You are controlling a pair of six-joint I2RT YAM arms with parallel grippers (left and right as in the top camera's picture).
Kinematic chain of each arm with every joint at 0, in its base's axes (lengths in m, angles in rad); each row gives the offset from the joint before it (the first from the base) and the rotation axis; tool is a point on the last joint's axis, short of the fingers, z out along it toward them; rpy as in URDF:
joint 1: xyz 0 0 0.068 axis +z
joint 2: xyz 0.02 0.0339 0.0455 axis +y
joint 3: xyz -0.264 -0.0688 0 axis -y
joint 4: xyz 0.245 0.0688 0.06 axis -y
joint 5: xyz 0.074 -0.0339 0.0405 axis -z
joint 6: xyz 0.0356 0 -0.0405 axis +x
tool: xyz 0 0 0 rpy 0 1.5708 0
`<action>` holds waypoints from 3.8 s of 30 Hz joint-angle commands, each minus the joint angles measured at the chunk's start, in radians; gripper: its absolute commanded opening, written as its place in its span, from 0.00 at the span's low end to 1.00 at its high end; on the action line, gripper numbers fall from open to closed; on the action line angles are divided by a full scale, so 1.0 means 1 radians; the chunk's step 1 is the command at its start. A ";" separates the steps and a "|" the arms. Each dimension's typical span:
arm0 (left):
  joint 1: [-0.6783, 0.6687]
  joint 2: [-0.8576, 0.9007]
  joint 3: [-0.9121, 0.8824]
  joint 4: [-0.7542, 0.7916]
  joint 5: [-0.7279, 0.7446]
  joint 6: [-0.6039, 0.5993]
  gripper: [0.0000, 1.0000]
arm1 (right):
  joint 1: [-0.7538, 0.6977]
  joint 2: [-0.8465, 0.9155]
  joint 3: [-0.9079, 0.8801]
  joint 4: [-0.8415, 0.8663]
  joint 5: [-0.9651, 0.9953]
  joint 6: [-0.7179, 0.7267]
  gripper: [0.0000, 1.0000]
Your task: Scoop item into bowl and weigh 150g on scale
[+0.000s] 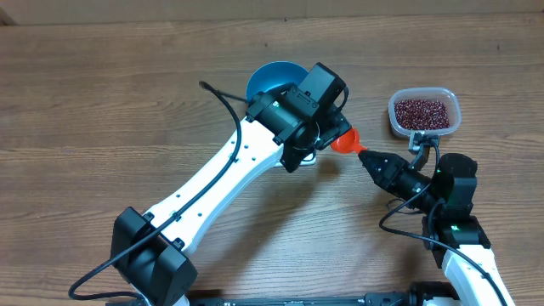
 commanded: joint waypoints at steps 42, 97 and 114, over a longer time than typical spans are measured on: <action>0.008 -0.019 -0.065 -0.010 -0.179 1.089 0.30 | -0.006 -0.259 0.283 -0.629 0.449 -0.248 0.04; 0.007 -0.019 -0.460 0.503 -0.389 1.159 0.04 | -0.006 -0.258 0.283 -0.633 0.449 -0.251 0.04; 0.007 -0.019 -0.520 0.587 -0.389 1.181 0.04 | -0.006 -0.258 0.283 -0.634 0.449 -0.251 0.04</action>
